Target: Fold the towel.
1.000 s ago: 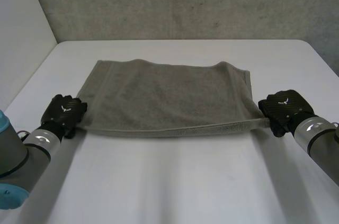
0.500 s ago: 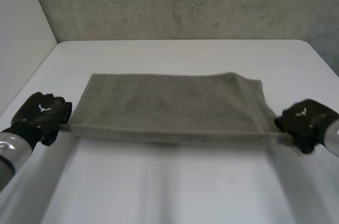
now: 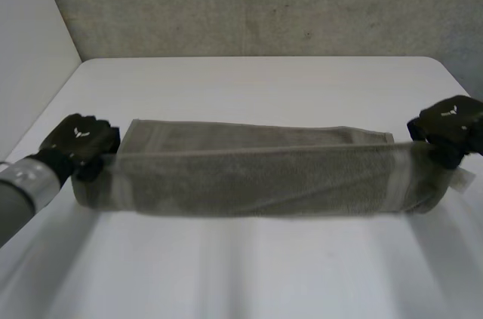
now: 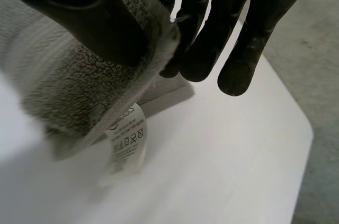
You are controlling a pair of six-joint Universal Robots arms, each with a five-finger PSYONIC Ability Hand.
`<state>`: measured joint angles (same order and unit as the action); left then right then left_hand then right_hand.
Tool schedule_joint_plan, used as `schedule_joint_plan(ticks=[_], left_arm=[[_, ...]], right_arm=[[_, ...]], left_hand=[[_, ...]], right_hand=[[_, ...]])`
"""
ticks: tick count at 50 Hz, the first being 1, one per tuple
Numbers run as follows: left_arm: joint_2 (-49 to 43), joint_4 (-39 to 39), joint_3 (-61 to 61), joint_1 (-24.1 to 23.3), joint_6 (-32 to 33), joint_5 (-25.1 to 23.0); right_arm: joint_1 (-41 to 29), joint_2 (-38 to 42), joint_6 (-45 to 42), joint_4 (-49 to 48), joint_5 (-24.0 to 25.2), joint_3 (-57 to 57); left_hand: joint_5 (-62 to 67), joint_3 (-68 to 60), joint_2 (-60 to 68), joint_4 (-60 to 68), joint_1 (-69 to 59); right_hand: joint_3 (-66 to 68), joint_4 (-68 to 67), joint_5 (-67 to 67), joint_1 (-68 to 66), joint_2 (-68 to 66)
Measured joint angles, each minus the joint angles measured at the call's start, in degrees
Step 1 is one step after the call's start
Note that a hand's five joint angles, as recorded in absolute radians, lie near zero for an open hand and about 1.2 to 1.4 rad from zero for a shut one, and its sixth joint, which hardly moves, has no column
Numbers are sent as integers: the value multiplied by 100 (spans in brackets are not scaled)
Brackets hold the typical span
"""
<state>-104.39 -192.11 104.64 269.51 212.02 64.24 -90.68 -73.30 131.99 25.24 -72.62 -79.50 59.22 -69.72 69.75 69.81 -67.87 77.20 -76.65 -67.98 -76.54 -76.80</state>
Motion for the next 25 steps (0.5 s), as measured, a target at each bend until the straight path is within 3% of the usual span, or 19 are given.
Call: schedule_joint_plan(ticks=[10,21,24,25], left_arm=[[-1803,-321,-2201,-721,-686,1119],[-3044,-346,-3995,-1080,-710,1414],[-3302,-339,-4339,-1123,-693,1440],[-3389,-330,-4441,-1135,-687,1447]], right_arm=[[-472,1040,798,-1352,-768,828],[-628,1864,1003,-1922,-1200,1592],[-671,2097,999,-1924,-1269,1831],[-691,2171,997,-1922,-1292,1907]], left_hand=[[0,0,0,0,0],[0,0,0,0,0],[-164,180,-175,-176,146],[-1078,1279,-1285,-1125,1193]], right_hand=[[0,0,0,0,0],[-139,117,161,125,124],[-2522,2358,2539,2458,2564],[-3564,3382,3625,3508,3633]])
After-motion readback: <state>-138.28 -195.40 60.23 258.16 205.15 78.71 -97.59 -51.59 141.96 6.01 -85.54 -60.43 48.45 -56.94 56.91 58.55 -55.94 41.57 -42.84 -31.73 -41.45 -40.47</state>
